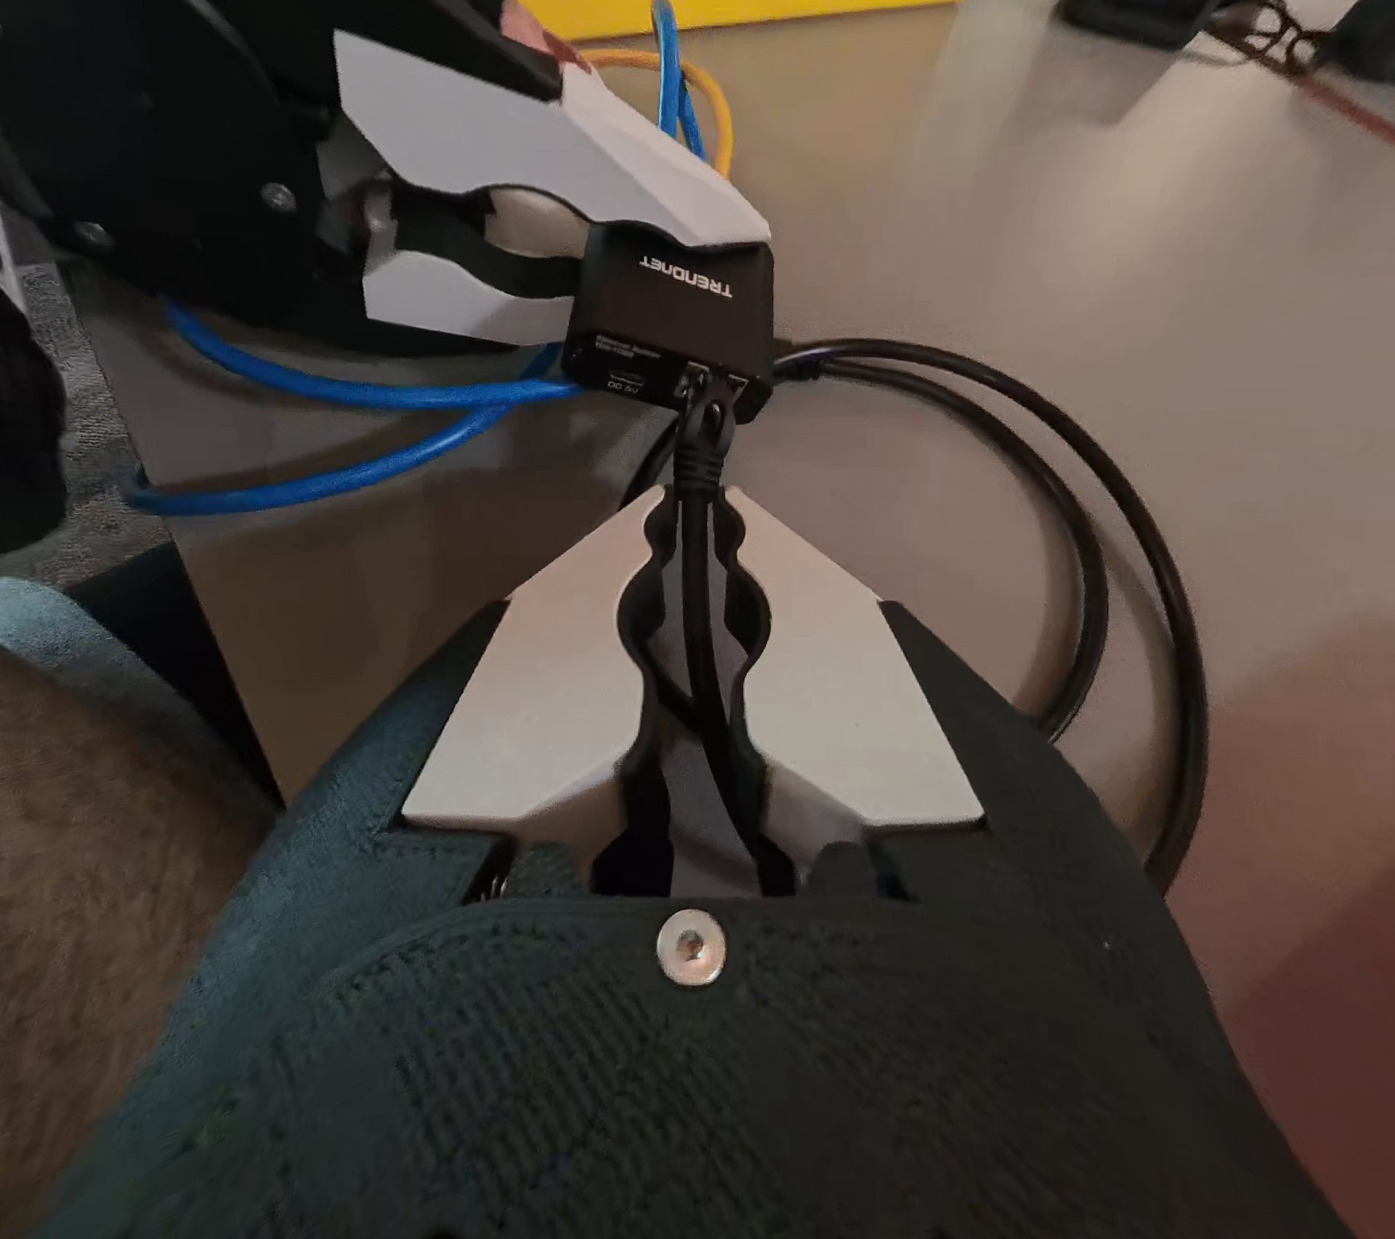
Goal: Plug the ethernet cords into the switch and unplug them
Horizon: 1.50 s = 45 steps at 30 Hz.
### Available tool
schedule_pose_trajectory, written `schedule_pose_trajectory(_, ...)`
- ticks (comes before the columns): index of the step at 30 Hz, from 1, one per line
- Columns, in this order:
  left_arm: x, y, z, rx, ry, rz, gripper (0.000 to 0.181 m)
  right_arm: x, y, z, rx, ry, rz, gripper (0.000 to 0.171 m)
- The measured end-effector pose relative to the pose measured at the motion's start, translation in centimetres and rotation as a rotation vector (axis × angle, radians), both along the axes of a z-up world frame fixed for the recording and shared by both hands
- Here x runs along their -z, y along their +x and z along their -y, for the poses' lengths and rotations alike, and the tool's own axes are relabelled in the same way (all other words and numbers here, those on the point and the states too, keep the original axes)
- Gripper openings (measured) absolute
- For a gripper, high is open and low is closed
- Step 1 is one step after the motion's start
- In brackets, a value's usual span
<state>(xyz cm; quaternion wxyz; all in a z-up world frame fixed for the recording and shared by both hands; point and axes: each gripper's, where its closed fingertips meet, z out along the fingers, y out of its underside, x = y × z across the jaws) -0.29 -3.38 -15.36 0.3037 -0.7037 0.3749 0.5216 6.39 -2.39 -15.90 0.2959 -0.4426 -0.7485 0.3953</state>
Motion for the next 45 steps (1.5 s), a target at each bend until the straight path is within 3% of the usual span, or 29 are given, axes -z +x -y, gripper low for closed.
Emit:
schedule_pose_trajectory(1, 0.2, 0.0, 0.1, 0.003, -0.001, 0.028, 0.021, 0.0, 0.0, 0.1, -0.007, 0.009, -0.006, 0.007)
schedule_pose_trajectory(19, 1.4, 1.0, 0.6, -0.013, -0.094, -0.024, 0.019, 1.0, 0.0, -0.1, -0.053, 0.086, 0.044, 0.005)
schedule_pose_trajectory(25, 0.5, 0.0, 0.0, -0.039, -0.027, 0.063, 0.022, -0.2, -0.7, -0.5, 0.004, 0.053, -0.036, 0.007)
schedule_pose_trajectory(27, -0.6, 0.0, -0.2, -0.040, 0.022, 0.084, 0.022, -1.9, -0.8, -0.5, 0.017, 0.071, -0.162, 0.032)
schedule_pose_trajectory(29, -0.9, 0.4, -0.1, -0.021, 0.029, 0.049, 0.022, -3.0, -0.8, 0.0, -0.019, 0.187, -0.260, 0.056)
schedule_pose_trajectory(31, -1.1, 1.2, -0.2, 0.025, 0.035, 0.035, 0.022, -3.1, -1.2, 0.2, -0.053, 0.412, -0.310, 0.060)
schedule_pose_trajectory(34, -2.0, 1.7, -0.2, 0.049, 0.076, 0.052, 0.022, -3.1, -1.7, 1.0, -0.113, 0.670, -0.364, 0.050)
schedule_pose_trajectory(36, -2.4, 2.1, -0.1, 0.079, 0.103, 0.079, 0.023, -3.2, -1.9, 1.5, -0.133, 0.761, -0.400, 0.033)
schedule_pose_trajectory(38, -3.0, 2.3, 0.0, 0.096, 0.144, 0.109, 0.025, -3.8, -2.1, 1.3, -0.121, 0.834, -0.449, 0.027)
schedule_pose_trajectory(39, -4.0, 2.5, 0.0, 0.115, 0.195, 0.116, 0.031, -4.3, -2.2, 0.9, -0.095, 0.857, -0.465, 0.023)
schedule_pose_trajectory(41, -8.2, 2.8, 0.3, 0.135, 0.423, 0.147, 0.072, -5.9, -2.3, -0.5, -0.026, 0.849, -0.499, 0.021)
schedule_pose_trajectory(42, -10.4, 3.1, 0.8, 0.140, 0.542, 0.226, 0.081, -7.2, -2.3, -1.4, 0.014, 0.813, -0.516, 0.021)
schedule_pose_trajectory(45, -17.5, 4.9, 4.0, 0.292, 0.894, 0.401, 0.080, -11.3, -2.1, -4.9, 0.138, 0.708, -0.557, 0.021)
